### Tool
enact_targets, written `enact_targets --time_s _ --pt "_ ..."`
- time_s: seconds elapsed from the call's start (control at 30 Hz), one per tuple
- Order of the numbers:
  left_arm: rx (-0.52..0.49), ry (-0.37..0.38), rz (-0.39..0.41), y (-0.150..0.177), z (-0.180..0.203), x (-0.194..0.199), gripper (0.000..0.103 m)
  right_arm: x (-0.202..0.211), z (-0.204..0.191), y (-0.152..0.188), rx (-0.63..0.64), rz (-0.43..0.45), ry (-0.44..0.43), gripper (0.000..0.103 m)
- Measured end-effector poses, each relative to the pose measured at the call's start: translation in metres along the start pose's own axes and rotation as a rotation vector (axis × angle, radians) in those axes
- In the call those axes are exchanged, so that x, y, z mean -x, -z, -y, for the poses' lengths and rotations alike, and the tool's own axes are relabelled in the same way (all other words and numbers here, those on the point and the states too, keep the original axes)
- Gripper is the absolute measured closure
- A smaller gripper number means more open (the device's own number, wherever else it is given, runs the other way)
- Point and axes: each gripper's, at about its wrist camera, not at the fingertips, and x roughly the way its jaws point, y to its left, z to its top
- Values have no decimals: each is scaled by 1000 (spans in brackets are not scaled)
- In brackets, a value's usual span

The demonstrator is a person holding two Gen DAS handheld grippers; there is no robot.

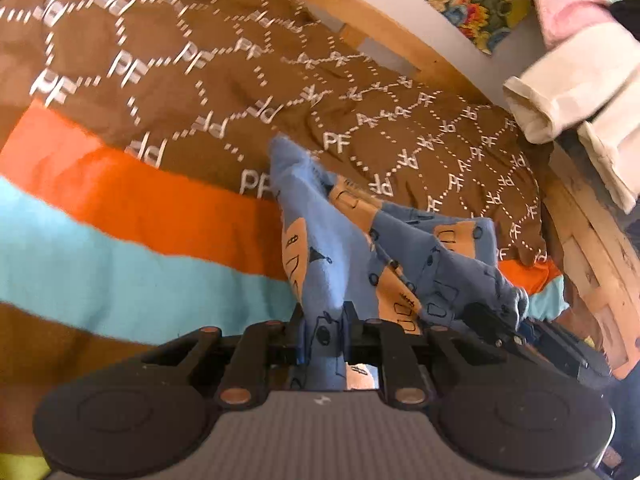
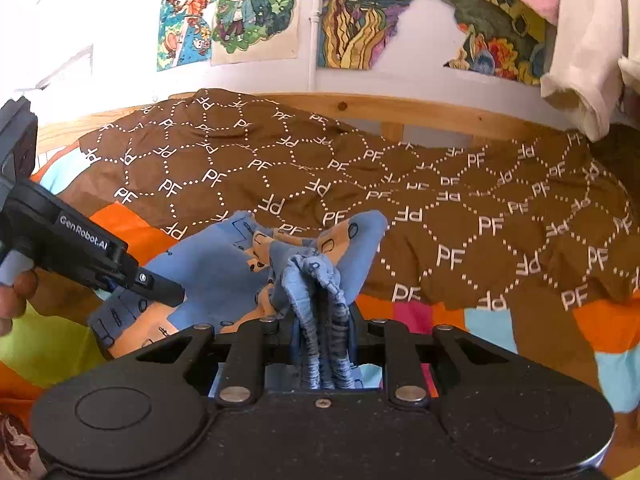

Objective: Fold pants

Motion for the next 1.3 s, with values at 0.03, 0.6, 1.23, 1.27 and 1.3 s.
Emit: enact_targets --time_s 0.03,0.6,1.23,1.27,1.3 --pt "-21 -1 4 -1 4 2 85 0 0 -2 10 6 2 80" --pt "-163 -42 58 -32 31 17 85 -3 0 -24 109 77 -14 82" --pt "-49 -58 138 -78 -41 -59 84 -140 43 -76 67 -68 -96 81" --pt "-43 -62 130 -77 -43 -60 84 -144 42 -73 69 -82 -86 80" --pt "-35 -64 123 -78 -45 -62 83 -147 42 -70 64 -93 -74 80"
